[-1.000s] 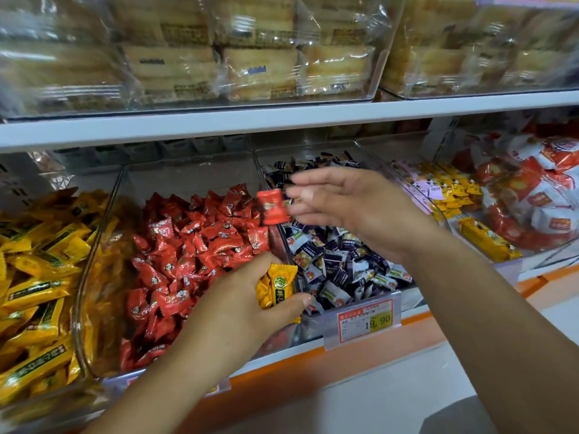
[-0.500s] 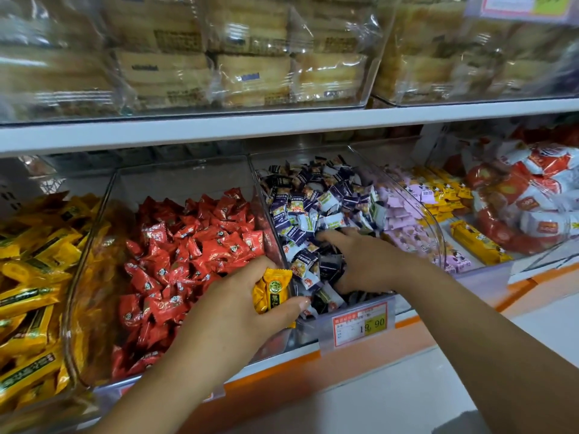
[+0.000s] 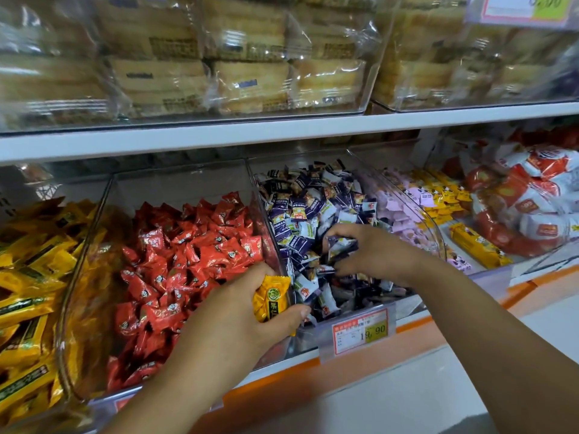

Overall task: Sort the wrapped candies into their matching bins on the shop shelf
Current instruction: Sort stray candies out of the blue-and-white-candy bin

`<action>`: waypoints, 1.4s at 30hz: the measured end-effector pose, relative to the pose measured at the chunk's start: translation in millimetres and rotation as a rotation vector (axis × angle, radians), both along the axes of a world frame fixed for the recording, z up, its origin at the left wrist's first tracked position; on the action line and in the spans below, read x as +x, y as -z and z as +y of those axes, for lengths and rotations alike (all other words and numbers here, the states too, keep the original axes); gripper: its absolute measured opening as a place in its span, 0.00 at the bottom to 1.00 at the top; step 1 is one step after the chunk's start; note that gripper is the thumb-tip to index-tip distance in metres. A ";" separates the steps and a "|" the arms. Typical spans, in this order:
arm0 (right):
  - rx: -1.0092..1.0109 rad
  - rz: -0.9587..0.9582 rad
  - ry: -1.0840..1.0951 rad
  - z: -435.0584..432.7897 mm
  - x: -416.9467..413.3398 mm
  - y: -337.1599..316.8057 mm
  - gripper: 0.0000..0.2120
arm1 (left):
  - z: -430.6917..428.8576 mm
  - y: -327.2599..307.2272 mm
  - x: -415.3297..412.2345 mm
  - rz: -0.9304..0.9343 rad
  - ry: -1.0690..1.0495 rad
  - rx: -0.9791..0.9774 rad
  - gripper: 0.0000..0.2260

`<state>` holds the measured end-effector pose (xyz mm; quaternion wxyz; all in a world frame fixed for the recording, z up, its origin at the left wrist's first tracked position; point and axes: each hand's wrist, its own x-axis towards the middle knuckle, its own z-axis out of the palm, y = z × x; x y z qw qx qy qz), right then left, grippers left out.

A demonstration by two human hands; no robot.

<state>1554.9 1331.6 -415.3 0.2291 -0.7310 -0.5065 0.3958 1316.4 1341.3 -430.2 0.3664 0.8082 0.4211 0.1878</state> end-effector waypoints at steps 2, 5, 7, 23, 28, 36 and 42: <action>0.113 0.080 0.064 2.2 -3.0 -15.9 0.20 | 0.2 -0.2 0.2 0.014 0.002 0.005 0.23; 0.324 0.234 0.111 13.2 -6.5 -30.0 0.19 | 0.3 -0.4 0.5 0.017 -0.004 0.016 0.24; 0.432 0.269 0.115 21.9 -16.3 -31.1 0.17 | -0.3 -0.9 0.2 0.023 -0.006 0.012 0.23; 0.067 -0.446 -0.147 -12.3 0.6 -14.9 0.17 | -0.1 -0.2 -0.4 0.017 -0.005 0.006 0.23; -0.073 -0.535 -0.290 -0.4 0.2 3.2 0.41 | -2.7 -3.8 0.0 0.022 -0.002 0.014 0.23; -0.047 -0.547 -0.201 7.7 3.4 9.9 0.34 | -3.2 -4.6 0.4 0.019 -0.012 0.003 0.20; -0.090 -0.551 -0.285 5.6 -2.7 19.8 0.39 | -3.0 -6.3 1.1 0.009 0.000 -0.014 0.22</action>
